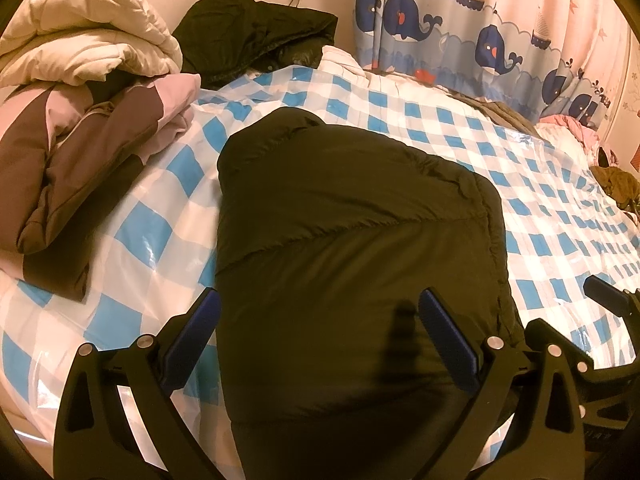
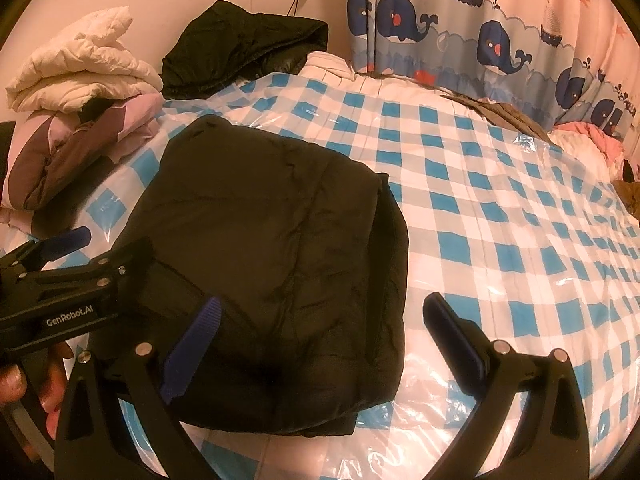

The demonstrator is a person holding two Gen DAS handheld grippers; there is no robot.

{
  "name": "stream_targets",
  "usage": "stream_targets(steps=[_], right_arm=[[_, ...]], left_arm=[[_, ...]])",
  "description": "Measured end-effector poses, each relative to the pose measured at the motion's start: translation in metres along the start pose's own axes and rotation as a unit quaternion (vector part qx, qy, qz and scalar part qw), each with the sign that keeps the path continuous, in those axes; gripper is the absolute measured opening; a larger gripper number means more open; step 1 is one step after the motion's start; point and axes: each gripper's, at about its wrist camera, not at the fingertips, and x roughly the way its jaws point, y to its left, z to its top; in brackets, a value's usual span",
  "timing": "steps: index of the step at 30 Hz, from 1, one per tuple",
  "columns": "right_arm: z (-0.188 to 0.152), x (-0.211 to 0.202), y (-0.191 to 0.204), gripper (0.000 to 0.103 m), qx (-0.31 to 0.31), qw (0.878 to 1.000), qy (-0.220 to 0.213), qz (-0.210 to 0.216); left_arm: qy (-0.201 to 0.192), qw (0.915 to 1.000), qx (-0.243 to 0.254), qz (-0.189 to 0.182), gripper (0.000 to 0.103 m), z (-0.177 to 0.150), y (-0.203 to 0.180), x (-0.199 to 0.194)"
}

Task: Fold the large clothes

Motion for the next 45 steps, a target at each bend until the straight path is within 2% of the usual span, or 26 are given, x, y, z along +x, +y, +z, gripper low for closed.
stream_targets(steps=[11,21,27,45], right_arm=[[0.0,-0.015,0.003,0.098,-0.012,1.0,0.0,0.005],[0.006,-0.012,0.006,0.098,-0.02,1.0,0.005,0.011],[0.006,-0.011,0.005,0.098,-0.019,1.0,0.006,0.011],[-0.004,-0.013,0.003,0.098,-0.006,1.0,0.015,0.019]], left_arm=[[-0.003,1.0,-0.004,0.003,0.095,-0.009,-0.003,-0.013],[-0.005,0.9999,-0.014,0.008,0.095,-0.008,0.006,-0.023],[0.001,0.9999,0.004,0.01,0.095,-0.002,0.007,-0.018],[0.019,0.9996,0.014,0.018,0.095,0.004,0.004,-0.004]])
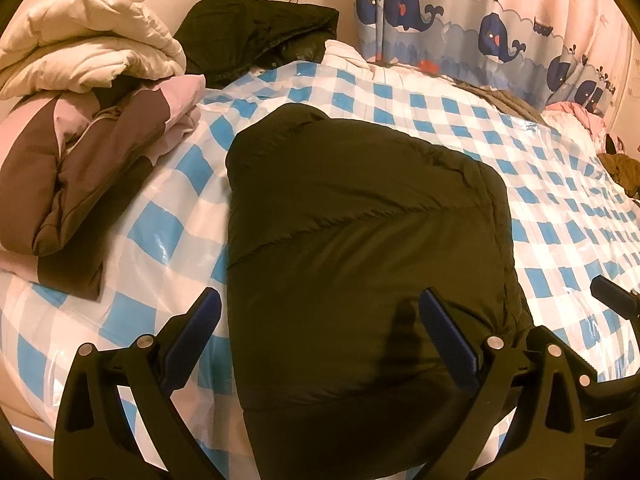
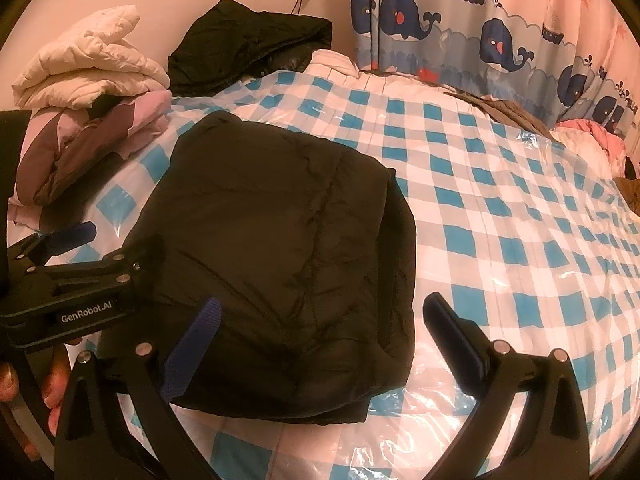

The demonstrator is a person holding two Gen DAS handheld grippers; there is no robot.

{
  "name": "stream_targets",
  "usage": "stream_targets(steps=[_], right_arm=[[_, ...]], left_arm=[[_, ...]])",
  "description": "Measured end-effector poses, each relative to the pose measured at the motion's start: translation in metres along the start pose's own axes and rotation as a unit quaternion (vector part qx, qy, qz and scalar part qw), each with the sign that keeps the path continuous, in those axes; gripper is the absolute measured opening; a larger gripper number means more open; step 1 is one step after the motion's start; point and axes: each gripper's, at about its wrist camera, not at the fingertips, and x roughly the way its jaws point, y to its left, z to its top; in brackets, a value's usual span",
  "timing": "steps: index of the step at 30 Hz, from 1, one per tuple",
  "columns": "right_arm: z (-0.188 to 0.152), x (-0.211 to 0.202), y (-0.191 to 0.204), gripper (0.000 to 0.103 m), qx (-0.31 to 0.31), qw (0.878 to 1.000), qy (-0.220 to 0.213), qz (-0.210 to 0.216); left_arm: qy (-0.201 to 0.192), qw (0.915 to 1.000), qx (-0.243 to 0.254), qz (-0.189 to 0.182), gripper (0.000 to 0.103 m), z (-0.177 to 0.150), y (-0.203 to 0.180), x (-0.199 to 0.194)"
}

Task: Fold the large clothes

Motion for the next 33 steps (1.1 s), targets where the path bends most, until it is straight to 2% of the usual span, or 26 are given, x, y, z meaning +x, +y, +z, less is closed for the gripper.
stream_targets(steps=[4,33], right_arm=[[0.001,0.002,-0.003,0.098,0.001,1.0,0.0,0.003],[0.01,0.011,-0.003,0.098,0.003,1.0,0.001,0.009]], left_arm=[[-0.009,0.9999,0.009,0.011,0.095,0.001,-0.005,-0.003],[-0.008,0.9998,0.013,0.008,0.095,0.003,-0.006,-0.001]])
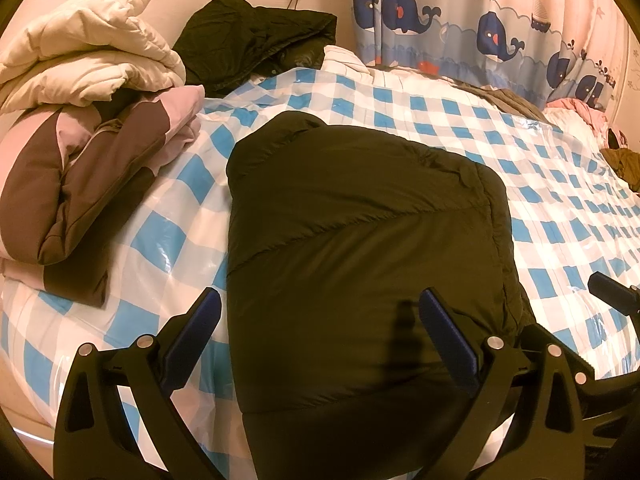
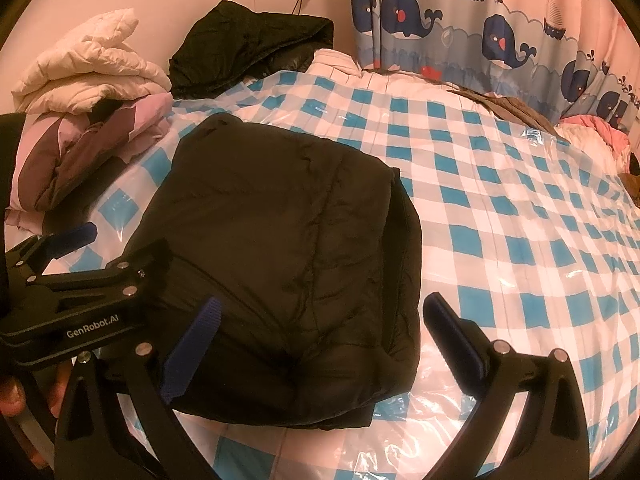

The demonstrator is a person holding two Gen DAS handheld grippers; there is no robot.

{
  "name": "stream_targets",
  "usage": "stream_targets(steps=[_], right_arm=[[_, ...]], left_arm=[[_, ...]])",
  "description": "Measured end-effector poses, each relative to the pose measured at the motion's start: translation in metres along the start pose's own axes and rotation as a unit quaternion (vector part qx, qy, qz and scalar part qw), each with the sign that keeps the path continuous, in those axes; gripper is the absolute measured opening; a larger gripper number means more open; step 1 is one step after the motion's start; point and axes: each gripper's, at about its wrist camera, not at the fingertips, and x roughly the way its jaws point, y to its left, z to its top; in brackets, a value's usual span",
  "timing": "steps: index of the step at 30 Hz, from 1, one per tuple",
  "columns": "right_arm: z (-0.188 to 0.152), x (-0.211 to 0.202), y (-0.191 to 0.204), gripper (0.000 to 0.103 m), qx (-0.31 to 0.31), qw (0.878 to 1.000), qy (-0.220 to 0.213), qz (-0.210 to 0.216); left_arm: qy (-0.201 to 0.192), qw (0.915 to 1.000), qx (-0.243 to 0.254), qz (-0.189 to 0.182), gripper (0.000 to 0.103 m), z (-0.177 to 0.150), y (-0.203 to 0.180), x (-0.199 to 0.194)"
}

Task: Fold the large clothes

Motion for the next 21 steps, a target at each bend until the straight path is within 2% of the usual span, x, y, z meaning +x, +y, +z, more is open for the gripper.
stream_targets(steps=[21], right_arm=[[-0.0003,-0.0015,0.0028,0.098,-0.001,1.0,-0.002,-0.002]], left_arm=[[-0.011,0.9999,-0.01,-0.002,0.095,0.0026,0.0014,-0.004]])
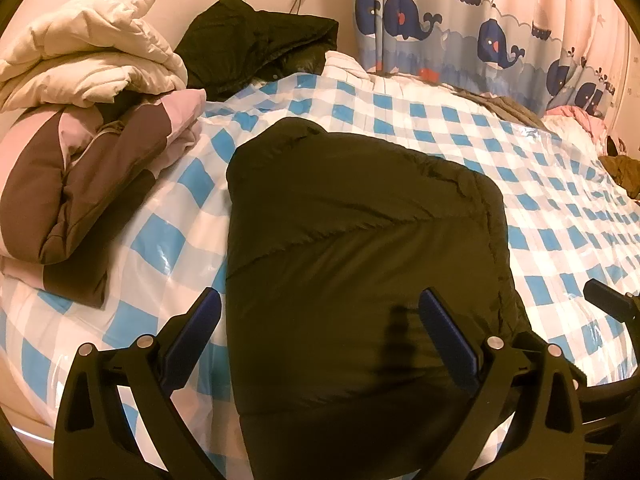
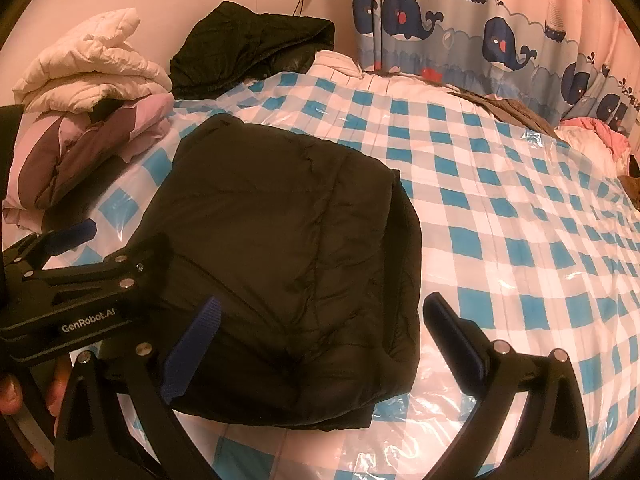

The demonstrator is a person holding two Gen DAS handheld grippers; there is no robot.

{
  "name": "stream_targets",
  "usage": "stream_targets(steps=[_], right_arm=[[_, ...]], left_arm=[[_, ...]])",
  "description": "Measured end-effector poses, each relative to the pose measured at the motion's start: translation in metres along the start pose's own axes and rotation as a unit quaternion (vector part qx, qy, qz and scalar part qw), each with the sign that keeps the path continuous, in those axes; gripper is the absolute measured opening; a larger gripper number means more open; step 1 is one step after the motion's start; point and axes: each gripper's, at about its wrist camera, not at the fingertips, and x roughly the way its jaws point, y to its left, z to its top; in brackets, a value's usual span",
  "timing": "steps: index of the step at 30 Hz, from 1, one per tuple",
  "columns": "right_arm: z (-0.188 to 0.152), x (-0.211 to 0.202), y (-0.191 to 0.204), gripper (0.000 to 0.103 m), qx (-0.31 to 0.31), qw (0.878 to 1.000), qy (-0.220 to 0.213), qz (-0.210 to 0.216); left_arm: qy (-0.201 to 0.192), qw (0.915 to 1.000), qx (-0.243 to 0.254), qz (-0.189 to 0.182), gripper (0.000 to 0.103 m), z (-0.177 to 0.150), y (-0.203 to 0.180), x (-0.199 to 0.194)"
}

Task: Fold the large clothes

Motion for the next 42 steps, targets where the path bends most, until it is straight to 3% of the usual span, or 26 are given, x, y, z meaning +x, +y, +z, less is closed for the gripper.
stream_targets(steps=[23,28,31,37,42], right_arm=[[-0.001,0.0,0.004,0.098,0.001,1.0,0.001,-0.003],[0.003,-0.002,-0.001,0.098,0.001,1.0,0.001,-0.003],[0.003,-0.001,-0.006,0.098,0.0,1.0,0.001,-0.004],[-0.001,0.0,-0.013,0.098,0.005,1.0,0.004,-0.004],[-0.004,0.002,-0.013,0.098,0.004,1.0,0.007,-0.003]], left_arm=[[-0.008,0.9999,-0.009,-0.004,0.095,0.001,-0.001,-0.003],[-0.019,0.9992,0.023,0.027,0.095,0.0,-0.012,-0.007],[-0.017,0.9998,0.012,0.0,0.095,0.001,-0.012,-0.008],[-0.047,0.9986,-0.027,0.002,0.095,-0.002,-0.003,-0.018],[-0.043,0.9986,-0.027,0.017,0.095,-0.003,-0.002,-0.016]])
